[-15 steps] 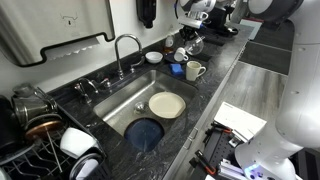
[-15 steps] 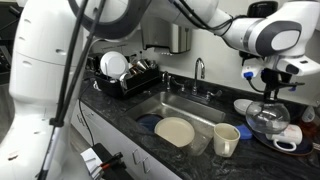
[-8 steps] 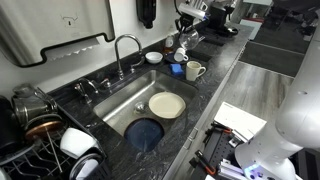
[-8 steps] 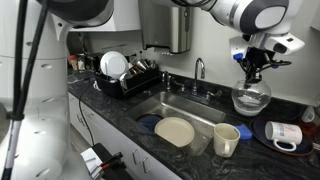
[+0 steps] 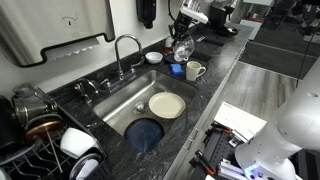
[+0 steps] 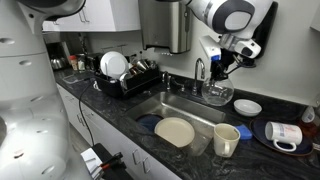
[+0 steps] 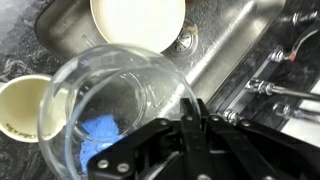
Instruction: Move the glass cup to the left of the sink
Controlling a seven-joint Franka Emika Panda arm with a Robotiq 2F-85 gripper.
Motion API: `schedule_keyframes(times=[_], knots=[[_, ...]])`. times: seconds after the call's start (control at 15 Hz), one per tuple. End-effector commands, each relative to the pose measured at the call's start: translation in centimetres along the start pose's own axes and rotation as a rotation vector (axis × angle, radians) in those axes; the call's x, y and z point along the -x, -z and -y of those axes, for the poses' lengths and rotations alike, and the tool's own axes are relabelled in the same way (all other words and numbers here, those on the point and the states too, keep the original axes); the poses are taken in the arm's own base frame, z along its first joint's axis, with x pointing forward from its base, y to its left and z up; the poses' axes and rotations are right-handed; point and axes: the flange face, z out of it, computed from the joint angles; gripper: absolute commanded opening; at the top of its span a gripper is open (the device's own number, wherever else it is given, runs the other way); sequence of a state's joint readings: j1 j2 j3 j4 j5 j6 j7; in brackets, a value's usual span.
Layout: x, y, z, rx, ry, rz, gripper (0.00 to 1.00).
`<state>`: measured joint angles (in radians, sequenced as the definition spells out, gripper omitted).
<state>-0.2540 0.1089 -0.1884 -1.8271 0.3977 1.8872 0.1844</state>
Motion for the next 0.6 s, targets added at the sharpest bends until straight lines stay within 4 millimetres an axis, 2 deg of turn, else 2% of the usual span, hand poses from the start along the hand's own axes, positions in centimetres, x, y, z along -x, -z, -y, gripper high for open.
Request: schedule_keyframes(times=[0.0, 0.4, 0.47, 0.53], knots=[[5.0, -1.0, 1.0, -0.039, 0.174, 0.098, 0.01], [10.7, -3.7, 3.0, -0.064, 0.474, 0.259, 0.01], [8.6, -3.3, 2.7, -0.037, 0.394, 0.221, 0.01], [9.0, -3.6, 2.9, -0.036, 0.407, 0.231, 0.06]])
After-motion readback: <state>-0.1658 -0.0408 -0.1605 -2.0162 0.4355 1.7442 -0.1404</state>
